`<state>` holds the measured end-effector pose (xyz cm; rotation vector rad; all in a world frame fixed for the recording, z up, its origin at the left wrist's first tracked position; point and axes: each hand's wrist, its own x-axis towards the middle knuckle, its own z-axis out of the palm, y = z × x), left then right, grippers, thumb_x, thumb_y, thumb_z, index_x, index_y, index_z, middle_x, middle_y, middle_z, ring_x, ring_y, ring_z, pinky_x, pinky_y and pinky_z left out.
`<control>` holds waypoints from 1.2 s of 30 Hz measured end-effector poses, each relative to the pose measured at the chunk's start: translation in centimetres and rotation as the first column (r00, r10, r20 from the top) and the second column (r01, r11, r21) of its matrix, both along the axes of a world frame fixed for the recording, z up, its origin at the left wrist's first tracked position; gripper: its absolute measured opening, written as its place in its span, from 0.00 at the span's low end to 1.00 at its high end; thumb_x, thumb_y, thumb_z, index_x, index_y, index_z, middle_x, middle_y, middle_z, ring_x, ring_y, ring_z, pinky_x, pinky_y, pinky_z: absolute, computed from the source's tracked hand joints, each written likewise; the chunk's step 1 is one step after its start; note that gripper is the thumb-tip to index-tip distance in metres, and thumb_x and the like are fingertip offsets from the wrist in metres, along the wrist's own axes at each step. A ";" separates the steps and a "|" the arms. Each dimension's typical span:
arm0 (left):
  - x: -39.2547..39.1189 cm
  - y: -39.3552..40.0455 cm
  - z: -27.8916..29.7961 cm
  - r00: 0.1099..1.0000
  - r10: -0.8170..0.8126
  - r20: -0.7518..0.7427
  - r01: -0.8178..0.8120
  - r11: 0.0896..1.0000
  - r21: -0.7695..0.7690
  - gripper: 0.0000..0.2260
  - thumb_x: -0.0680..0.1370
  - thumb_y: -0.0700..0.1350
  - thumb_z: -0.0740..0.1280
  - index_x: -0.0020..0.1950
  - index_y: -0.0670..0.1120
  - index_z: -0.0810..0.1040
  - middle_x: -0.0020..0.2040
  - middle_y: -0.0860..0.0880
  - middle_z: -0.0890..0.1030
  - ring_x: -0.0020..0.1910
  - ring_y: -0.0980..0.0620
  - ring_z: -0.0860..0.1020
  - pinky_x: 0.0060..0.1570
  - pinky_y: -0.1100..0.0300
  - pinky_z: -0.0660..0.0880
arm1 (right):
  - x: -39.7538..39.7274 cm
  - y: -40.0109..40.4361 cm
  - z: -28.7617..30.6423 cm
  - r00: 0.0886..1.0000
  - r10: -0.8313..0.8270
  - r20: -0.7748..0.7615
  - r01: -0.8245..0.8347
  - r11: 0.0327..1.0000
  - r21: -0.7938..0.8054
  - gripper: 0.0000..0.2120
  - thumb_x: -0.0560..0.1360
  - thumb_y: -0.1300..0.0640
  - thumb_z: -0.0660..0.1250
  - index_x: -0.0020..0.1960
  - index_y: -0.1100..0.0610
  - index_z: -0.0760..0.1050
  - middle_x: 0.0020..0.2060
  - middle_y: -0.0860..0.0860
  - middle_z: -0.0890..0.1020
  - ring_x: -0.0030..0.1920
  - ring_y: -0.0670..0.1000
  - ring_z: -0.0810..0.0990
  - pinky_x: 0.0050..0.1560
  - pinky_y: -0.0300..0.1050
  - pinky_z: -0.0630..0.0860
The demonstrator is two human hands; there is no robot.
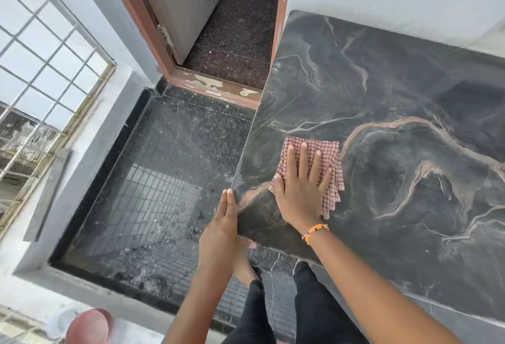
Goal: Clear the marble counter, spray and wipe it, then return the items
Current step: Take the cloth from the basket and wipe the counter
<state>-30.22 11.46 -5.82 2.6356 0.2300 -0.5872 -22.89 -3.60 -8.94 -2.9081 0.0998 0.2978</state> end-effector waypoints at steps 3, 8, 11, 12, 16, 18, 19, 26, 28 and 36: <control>-0.1 -0.1 -0.1 1.000 0.019 0.002 -0.019 0.999 -0.044 0.50 0.68 0.48 0.75 0.77 0.46 0.41 0.78 0.52 0.47 0.69 0.50 0.69 0.57 0.61 0.71 | 5.2 1.8 0.1 0.997 0.069 0.024 -0.070 0.997 0.016 0.29 0.78 0.46 0.52 0.77 0.50 0.47 0.77 0.52 0.48 0.76 0.61 0.44 0.72 0.66 0.42; -0.7 -0.1 -0.6 0.997 0.043 0.062 -0.035 0.991 -0.130 0.48 0.71 0.42 0.73 0.76 0.47 0.39 0.78 0.51 0.45 0.75 0.51 0.58 0.65 0.62 0.65 | 10.9 3.2 0.1 0.965 0.260 0.028 -0.260 0.965 0.004 0.29 0.79 0.47 0.52 0.76 0.48 0.46 0.78 0.49 0.48 0.77 0.57 0.44 0.73 0.64 0.41; -1.1 0.0 -0.6 0.996 0.063 0.069 -0.051 0.986 -0.161 0.49 0.70 0.42 0.74 0.76 0.47 0.40 0.78 0.50 0.48 0.76 0.52 0.55 0.71 0.59 0.60 | 9.9 3.2 0.0 0.928 0.371 0.017 -0.371 0.929 -0.012 0.28 0.79 0.47 0.51 0.76 0.48 0.44 0.78 0.49 0.46 0.77 0.57 0.43 0.73 0.63 0.40; -1.1 0.1 -0.6 0.994 0.080 0.070 -0.067 0.983 -0.169 0.49 0.68 0.43 0.75 0.77 0.48 0.42 0.78 0.49 0.51 0.75 0.51 0.56 0.72 0.55 0.60 | 8.9 3.1 0.0 0.911 0.411 0.015 -0.411 0.911 -0.014 0.28 0.79 0.47 0.51 0.76 0.47 0.44 0.78 0.49 0.46 0.77 0.57 0.42 0.73 0.63 0.40; -1.9 0.4 -0.7 0.981 0.189 0.053 -0.176 0.966 -0.190 0.51 0.65 0.49 0.78 0.77 0.45 0.47 0.73 0.47 0.65 0.69 0.46 0.67 0.65 0.50 0.69 | 2.5 2.5 0.1 0.816 0.579 0.003 -0.578 0.815 -0.026 0.29 0.79 0.45 0.50 0.76 0.47 0.43 0.77 0.48 0.45 0.77 0.57 0.42 0.72 0.60 0.36; -2.8 0.5 -0.9 0.974 0.220 0.057 -0.203 0.955 -0.215 0.48 0.66 0.50 0.77 0.76 0.45 0.51 0.70 0.47 0.69 0.67 0.47 0.70 0.62 0.51 0.72 | -0.8 1.0 0.1 0.742 0.671 -0.007 -0.671 0.741 -0.031 0.30 0.77 0.43 0.47 0.76 0.45 0.40 0.76 0.46 0.42 0.76 0.55 0.39 0.73 0.58 0.35; -3.3 0.5 -1.0 0.970 0.232 0.073 -0.210 0.950 -0.230 0.46 0.67 0.49 0.77 0.76 0.45 0.53 0.70 0.47 0.69 0.66 0.48 0.71 0.61 0.52 0.73 | -2.2 -0.2 0.0 0.712 0.702 -0.017 -0.702 0.711 -0.035 0.31 0.76 0.42 0.46 0.76 0.44 0.39 0.76 0.44 0.41 0.76 0.53 0.38 0.73 0.57 0.34; -4.5 1.5 -1.5 0.938 0.291 0.190 -0.228 0.928 -0.294 0.34 0.70 0.37 0.73 0.73 0.47 0.63 0.65 0.50 0.72 0.63 0.49 0.73 0.60 0.53 0.73 | -4.5 -10.7 0.4 0.885 0.464 -0.039 -0.464 0.872 -0.155 0.31 0.76 0.42 0.48 0.74 0.40 0.35 0.77 0.44 0.44 0.76 0.50 0.40 0.73 0.51 0.35; -4.2 1.8 -1.6 0.934 0.311 0.174 -0.245 0.915 -0.320 0.31 0.71 0.35 0.71 0.71 0.47 0.65 0.65 0.49 0.73 0.63 0.47 0.73 0.61 0.50 0.73 | -5.4 -12.4 0.5 0.958 0.282 -0.050 -0.286 0.952 -0.109 0.32 0.78 0.45 0.52 0.72 0.39 0.35 0.77 0.44 0.45 0.76 0.49 0.40 0.73 0.50 0.34; -2.6 3.8 -1.9 0.916 0.395 0.071 -0.308 0.804 -0.509 0.18 0.68 0.38 0.75 0.57 0.47 0.80 0.46 0.57 0.80 0.44 0.62 0.78 0.42 0.72 0.75 | -11.1 -8.1 0.6 0.997 -0.061 -0.047 0.053 0.985 -0.162 0.31 0.75 0.43 0.42 0.77 0.50 0.46 0.77 0.53 0.52 0.76 0.60 0.50 0.72 0.64 0.49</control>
